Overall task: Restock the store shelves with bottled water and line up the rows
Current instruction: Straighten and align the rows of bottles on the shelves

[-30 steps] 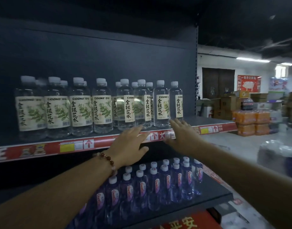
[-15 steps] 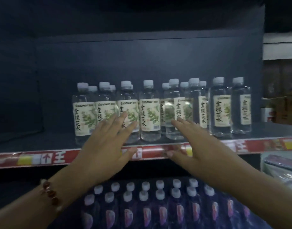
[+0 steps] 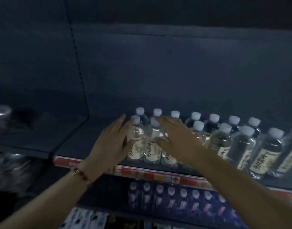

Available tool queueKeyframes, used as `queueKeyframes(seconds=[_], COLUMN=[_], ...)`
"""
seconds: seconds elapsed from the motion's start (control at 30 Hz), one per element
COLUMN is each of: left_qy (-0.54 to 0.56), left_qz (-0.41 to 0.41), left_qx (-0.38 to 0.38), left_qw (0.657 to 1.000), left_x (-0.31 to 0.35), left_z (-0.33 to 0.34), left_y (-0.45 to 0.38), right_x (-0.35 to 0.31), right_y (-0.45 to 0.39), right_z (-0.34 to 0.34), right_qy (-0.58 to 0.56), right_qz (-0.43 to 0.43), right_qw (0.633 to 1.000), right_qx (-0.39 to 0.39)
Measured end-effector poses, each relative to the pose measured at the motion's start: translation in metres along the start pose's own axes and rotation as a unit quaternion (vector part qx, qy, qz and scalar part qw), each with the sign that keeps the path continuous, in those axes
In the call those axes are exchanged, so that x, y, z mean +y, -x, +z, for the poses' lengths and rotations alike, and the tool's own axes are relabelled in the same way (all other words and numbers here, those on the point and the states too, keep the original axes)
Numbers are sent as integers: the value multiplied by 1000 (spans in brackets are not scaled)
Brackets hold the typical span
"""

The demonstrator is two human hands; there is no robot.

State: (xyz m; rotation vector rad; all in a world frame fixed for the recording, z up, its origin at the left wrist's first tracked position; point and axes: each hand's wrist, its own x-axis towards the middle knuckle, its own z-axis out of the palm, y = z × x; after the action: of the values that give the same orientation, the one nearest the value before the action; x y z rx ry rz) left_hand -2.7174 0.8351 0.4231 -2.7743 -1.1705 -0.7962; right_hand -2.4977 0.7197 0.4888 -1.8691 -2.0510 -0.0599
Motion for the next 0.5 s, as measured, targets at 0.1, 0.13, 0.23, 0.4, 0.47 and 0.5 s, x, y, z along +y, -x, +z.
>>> queueKeyframes(seconds=[0.1,0.13,0.23,0.4,0.47,0.5], left_qy=[107,145,232,271,288,295], left_qz=[-33,-35,-34,-40,-55,-60], left_qx=[-58,-75,-145,-151,-145,-144], left_qw=[992,986,961,950,945,943], left_x=[-9,-9,-8,-11,-10,-9], left_z=[-16,-20,-29,-24,-19,-17], left_y=[-18,-24,-39,-51,-56,-58], right_x=[-17,-22,-33,-33,-30,-29], right_y=[-27,-34,-49,-60,-65,-66], right_z=[-11,-13,-15,-4,-2,-3], right_qy=[-35,-39,-34,-33,-18,-19], right_qz=[68,89,150,222,242,249], right_qw=[996,994,983,969,965,963], right_qx=[-36,-52,-103,-99,-102,-99])
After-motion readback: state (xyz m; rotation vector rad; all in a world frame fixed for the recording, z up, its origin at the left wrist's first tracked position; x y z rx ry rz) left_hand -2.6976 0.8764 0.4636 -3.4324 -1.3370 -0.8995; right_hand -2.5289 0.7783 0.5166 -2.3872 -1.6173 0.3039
